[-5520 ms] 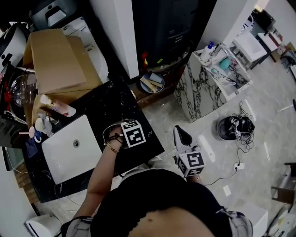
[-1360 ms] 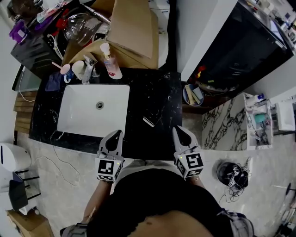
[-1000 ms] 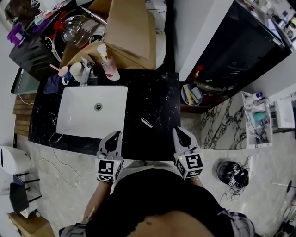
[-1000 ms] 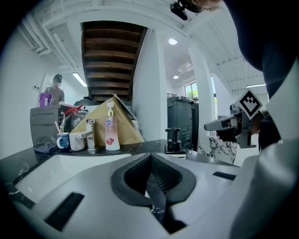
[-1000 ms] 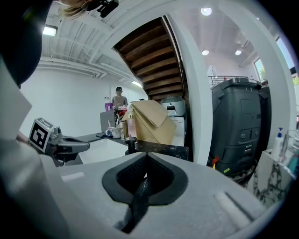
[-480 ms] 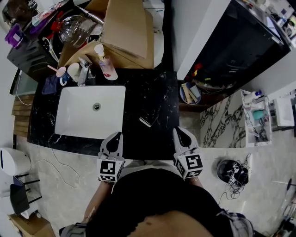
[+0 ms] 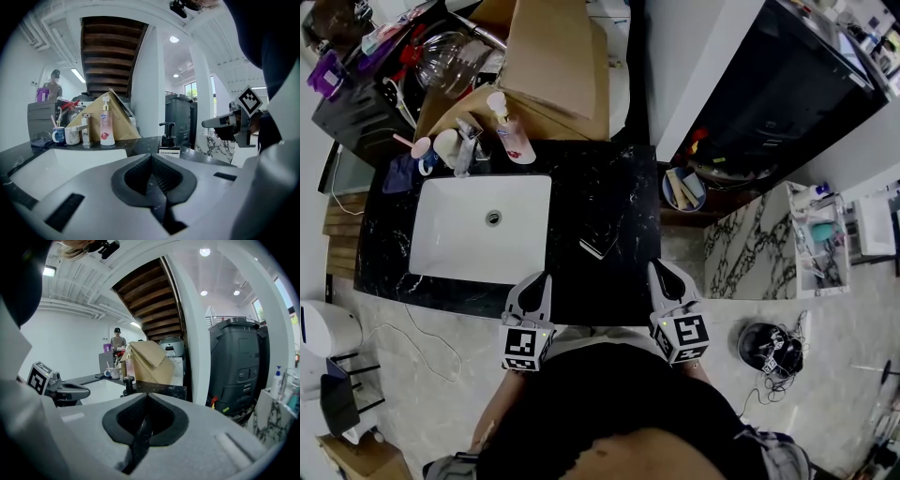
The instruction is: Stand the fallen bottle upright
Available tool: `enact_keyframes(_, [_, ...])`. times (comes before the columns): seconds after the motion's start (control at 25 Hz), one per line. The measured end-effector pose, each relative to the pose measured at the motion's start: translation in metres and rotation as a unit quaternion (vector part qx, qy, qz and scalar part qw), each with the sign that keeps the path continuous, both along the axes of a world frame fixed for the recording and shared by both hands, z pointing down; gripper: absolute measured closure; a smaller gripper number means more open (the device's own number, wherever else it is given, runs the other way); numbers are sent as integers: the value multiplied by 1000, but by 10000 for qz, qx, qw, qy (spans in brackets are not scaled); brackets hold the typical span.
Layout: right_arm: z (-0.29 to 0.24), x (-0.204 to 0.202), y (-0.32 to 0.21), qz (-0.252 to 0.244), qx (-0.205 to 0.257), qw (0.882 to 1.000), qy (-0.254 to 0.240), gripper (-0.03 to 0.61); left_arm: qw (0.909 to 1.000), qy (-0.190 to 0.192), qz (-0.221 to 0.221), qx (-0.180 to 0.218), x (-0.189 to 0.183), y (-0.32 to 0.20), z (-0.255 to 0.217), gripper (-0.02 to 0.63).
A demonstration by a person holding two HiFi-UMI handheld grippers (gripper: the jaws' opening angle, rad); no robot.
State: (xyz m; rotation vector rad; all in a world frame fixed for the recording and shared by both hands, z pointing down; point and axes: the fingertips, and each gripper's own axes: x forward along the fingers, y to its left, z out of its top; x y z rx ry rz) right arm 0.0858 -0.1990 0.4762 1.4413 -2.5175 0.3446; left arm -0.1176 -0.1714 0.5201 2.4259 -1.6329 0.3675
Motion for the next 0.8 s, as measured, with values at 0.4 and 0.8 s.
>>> enact_keyframes(0.4, [5, 1, 2, -53, -2, 10000, 66, 575, 9999, -38, -100, -86, -1, 1, 4, 609])
enact_keyframes(0.8, [6, -7, 0, -245, 53, 9996, 98, 575, 9997, 50, -176, -179, -8, 4, 9, 609])
